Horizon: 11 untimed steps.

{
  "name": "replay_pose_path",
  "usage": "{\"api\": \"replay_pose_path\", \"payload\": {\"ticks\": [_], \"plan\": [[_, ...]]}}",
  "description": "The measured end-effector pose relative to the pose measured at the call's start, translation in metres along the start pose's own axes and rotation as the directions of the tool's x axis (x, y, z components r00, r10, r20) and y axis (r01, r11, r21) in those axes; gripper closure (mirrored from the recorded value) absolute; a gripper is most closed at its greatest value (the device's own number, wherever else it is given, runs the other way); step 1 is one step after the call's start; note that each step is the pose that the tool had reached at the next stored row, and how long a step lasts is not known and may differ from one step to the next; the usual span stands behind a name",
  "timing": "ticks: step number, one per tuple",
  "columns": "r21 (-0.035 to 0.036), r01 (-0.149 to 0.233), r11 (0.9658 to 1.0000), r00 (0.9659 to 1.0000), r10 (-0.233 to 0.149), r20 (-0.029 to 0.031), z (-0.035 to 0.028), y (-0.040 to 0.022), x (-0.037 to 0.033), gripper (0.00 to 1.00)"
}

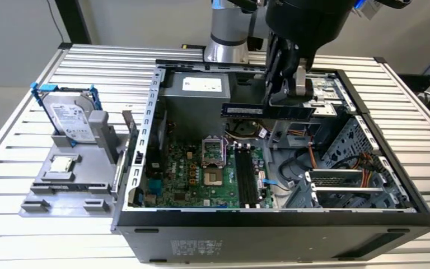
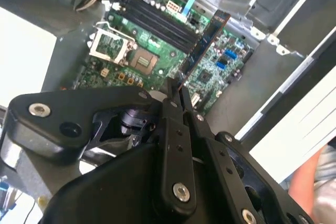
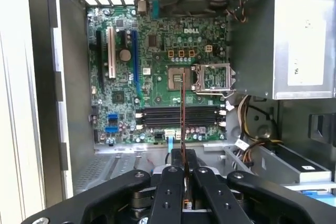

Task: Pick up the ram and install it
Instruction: 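Insert the ram into the slot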

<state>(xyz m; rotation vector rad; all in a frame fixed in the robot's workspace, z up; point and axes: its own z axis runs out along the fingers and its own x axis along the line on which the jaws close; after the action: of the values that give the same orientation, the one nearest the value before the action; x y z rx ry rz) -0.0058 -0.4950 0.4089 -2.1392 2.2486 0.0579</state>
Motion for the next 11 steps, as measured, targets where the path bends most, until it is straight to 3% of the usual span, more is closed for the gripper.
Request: {"api": "replay_pose_path", "payload": {"ticks": [8, 11], "plan": [[0.0001, -0.002, 1.0000, 1.0000, 0.002, -0.0002, 0.0016, -0.0018, -0.0217, 1.00], [0.0001, -0.002, 1.0000, 1.0000, 0.002, -0.0002, 0.0018, -0.0026, -0.0252, 1.00]]}}
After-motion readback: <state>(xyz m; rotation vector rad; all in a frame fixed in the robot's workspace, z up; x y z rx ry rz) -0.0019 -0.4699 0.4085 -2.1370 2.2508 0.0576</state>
